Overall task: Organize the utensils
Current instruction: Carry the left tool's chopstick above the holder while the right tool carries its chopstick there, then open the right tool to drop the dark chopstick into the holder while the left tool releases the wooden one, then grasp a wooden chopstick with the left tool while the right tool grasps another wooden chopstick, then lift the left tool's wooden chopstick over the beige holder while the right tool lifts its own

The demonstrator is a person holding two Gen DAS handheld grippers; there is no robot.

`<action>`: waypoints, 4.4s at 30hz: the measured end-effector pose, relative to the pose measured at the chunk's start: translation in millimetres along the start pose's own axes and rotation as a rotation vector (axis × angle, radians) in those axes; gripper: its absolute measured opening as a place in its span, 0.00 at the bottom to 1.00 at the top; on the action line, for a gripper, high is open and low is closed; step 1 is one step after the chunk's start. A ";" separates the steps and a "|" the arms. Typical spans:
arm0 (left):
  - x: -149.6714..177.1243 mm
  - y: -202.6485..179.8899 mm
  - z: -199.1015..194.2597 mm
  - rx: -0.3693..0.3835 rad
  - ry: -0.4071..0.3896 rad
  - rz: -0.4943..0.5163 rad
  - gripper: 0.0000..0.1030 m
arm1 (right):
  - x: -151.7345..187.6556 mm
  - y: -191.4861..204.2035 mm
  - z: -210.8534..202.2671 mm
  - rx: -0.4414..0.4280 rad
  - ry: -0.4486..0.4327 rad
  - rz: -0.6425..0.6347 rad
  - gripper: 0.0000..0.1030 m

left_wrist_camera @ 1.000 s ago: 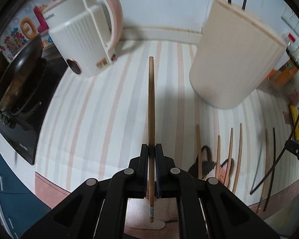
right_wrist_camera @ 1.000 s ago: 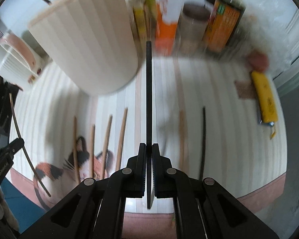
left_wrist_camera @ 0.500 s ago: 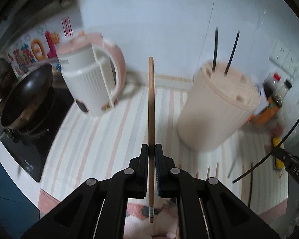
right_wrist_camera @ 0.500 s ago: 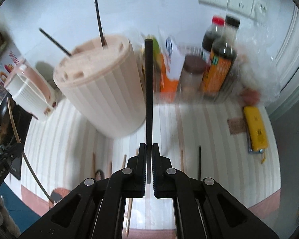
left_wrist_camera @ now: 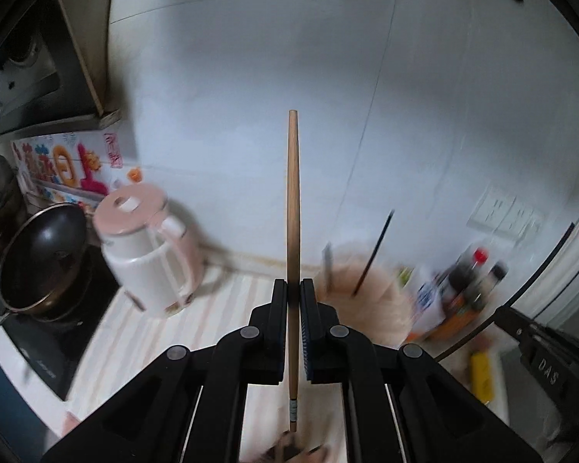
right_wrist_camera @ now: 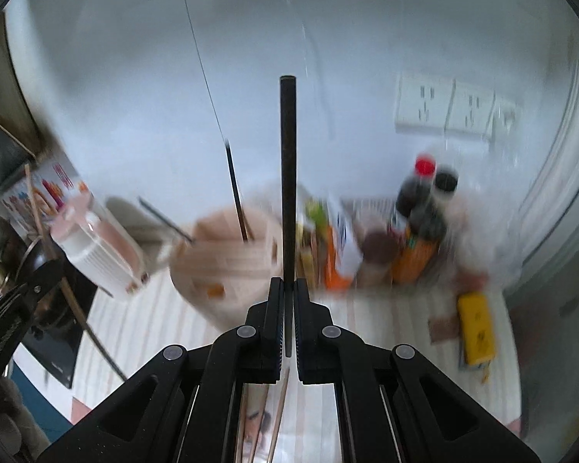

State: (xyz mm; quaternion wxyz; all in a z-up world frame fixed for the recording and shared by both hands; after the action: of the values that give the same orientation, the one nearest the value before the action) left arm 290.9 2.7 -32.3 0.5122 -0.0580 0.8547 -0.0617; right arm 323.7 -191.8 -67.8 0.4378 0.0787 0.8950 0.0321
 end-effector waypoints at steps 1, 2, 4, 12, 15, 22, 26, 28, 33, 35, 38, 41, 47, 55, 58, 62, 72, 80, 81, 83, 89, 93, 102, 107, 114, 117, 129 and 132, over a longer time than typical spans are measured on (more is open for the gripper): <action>-7.1 -4.5 3.3 0.016 -0.002 -0.017 0.04 | -14.1 -0.1 -3.0 -0.001 -0.025 -0.005 0.05; -15.2 -9.2 7.4 0.033 -0.005 -0.041 0.04 | -23.1 -0.9 -4.3 -0.002 -0.041 -0.005 0.05; -28.6 -19.1 18.7 0.064 -0.008 -0.075 0.04 | -42.4 -2.4 -4.3 0.000 -0.074 -0.008 0.05; -42.0 -41.7 88.3 0.120 0.056 -0.158 0.04 | -87.3 -8.9 43.2 -0.049 -0.095 0.060 0.05; -40.2 -43.5 108.1 0.100 0.066 -0.138 0.04 | -86.0 -7.6 71.6 -0.077 -0.053 0.089 0.05; -41.3 -48.2 138.1 0.072 0.046 -0.103 0.04 | -73.0 -5.3 107.7 -0.113 0.016 0.117 0.05; -39.7 -51.4 153.5 0.067 0.042 -0.085 0.04 | -66.2 -7.5 114.9 -0.115 0.036 0.118 0.05; -36.6 -55.1 161.2 0.067 0.049 -0.067 0.04 | -65.1 -8.7 119.0 -0.115 0.045 0.121 0.05; -22.0 -60.1 171.3 0.090 0.119 -0.021 0.04 | -57.9 -10.3 130.4 -0.129 0.096 0.121 0.05; -21.4 -58.3 168.4 0.100 0.150 -0.024 0.06 | -53.8 -10.4 138.1 -0.156 0.137 0.131 0.06; -28.1 -55.2 148.0 0.113 0.144 -0.004 0.11 | -49.5 -17.4 143.0 -0.175 0.177 0.175 0.09; -34.5 -47.9 120.9 0.081 0.121 0.024 0.45 | -48.8 -29.0 135.6 -0.169 0.161 0.216 0.34; -16.5 -21.6 78.5 -0.003 0.131 0.078 0.82 | -38.7 -50.8 97.2 -0.091 0.120 0.242 0.51; 48.0 6.2 58.9 -0.069 0.183 0.103 1.00 | 22.1 -61.7 61.0 0.003 0.133 0.221 0.76; 81.9 11.1 62.0 -0.076 0.256 0.127 1.00 | 46.9 -57.3 62.6 0.020 0.165 0.200 0.85; 130.4 12.0 65.1 -0.091 0.346 0.170 1.00 | 94.8 -51.1 73.1 0.025 0.248 0.195 0.85; 268.1 20.7 99.2 -0.057 0.706 0.146 0.70 | 209.6 -52.7 112.5 0.019 0.506 0.269 0.20; 296.7 16.3 106.3 -0.050 0.740 0.201 0.06 | 254.6 -40.8 125.5 -0.011 0.629 0.278 0.21; 296.2 17.9 106.2 -0.053 0.738 0.207 0.06 | 260.5 -36.0 127.5 -0.016 0.644 0.270 0.21; 292.4 24.5 104.7 -0.081 0.724 0.247 0.05 | 269.9 -27.6 132.8 -0.021 0.666 0.249 0.21; 287.4 57.4 97.1 -0.128 0.721 0.245 0.05 | 289.8 -0.3 138.6 0.025 0.696 0.068 0.17; 283.6 65.7 95.7 -0.129 0.727 0.213 0.05 | 292.0 -5.6 134.1 0.067 0.718 -0.014 0.07; 285.8 64.5 104.8 -0.105 0.736 0.221 0.05 | 293.6 -20.8 129.9 0.070 0.752 -0.092 0.07; 284.8 62.1 109.9 -0.107 0.738 0.217 0.05 | 292.6 -17.0 131.1 0.089 0.758 -0.061 0.07; 282.5 64.9 115.1 -0.106 0.740 0.213 0.05 | 291.9 -19.1 135.7 0.093 0.765 -0.043 0.07; 281.1 66.0 118.9 -0.105 0.742 0.219 0.05 | 291.2 -19.5 138.6 0.099 0.769 -0.053 0.07; 256.2 67.5 98.7 -0.196 0.576 0.254 0.04 | 268.5 -34.0 121.2 0.100 0.647 0.054 0.07; 238.0 62.5 89.1 -0.187 0.517 0.248 0.04 | 247.9 -38.1 109.8 0.103 0.571 0.063 0.07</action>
State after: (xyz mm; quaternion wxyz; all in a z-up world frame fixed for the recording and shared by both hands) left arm 255.9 21.6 -290.9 0.2736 0.0177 0.9593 0.0674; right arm 256.2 -188.7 -333.1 0.1622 0.1163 0.9797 0.0213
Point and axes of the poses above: each gripper's, at about its wrist camera, not at the fingertips, and z roughly the way its jaws point, y to its left, x to its underside, the point moved 1 cm from there along z, roughly the way its jaws point, and after that the axes turned 15 degrees about -y, right-handed, at the moved point
